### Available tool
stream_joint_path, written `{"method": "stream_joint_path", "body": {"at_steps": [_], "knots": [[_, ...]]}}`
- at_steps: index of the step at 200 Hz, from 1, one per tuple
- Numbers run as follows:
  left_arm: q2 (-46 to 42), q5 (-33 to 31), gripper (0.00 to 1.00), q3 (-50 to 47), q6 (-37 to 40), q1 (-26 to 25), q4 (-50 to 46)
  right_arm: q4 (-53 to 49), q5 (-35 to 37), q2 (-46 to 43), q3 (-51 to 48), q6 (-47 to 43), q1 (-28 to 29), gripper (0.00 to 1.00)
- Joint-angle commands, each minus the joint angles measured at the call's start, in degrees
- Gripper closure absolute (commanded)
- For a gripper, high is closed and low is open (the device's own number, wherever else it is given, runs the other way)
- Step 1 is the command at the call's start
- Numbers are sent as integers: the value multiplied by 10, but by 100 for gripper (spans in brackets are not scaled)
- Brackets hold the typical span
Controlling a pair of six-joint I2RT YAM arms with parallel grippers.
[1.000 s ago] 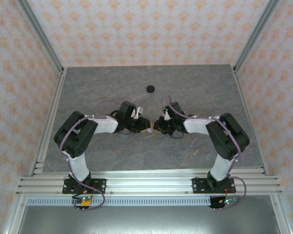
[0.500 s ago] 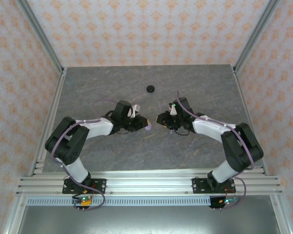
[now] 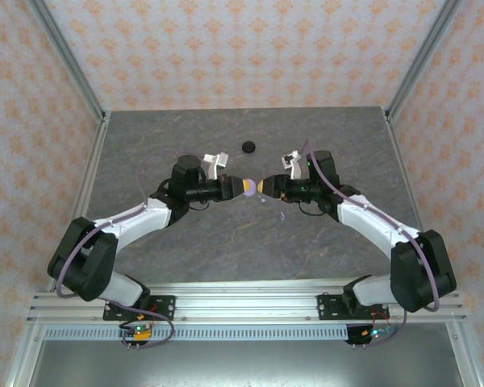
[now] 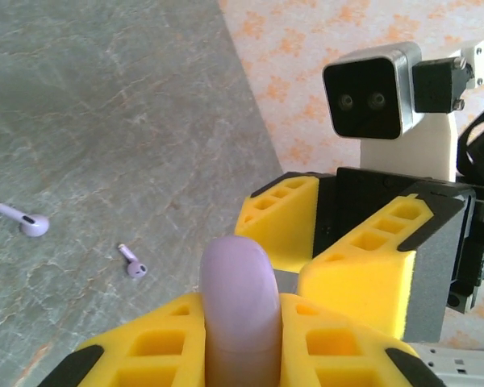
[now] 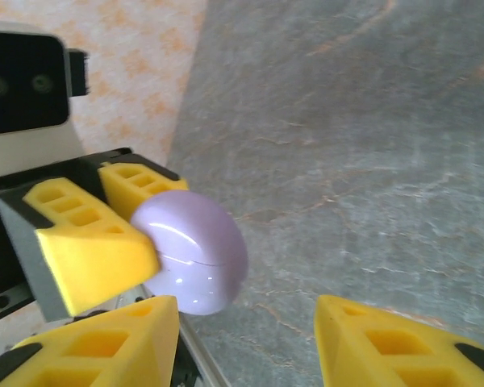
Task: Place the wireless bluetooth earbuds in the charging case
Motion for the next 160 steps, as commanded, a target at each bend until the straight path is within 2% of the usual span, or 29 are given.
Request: {"method": "stream_joint_path", "body": {"at_steps": [1, 82, 160], "knots": [[-31, 32, 81, 12, 21, 0, 21, 5, -54, -23, 25, -36, -2, 52], [-74, 57, 82, 14, 25, 0, 21, 24, -115, -24, 46, -39, -2, 54], [-83, 66, 82, 23, 24, -7, 26, 44, -153, -17, 58, -30, -1, 61]]}}
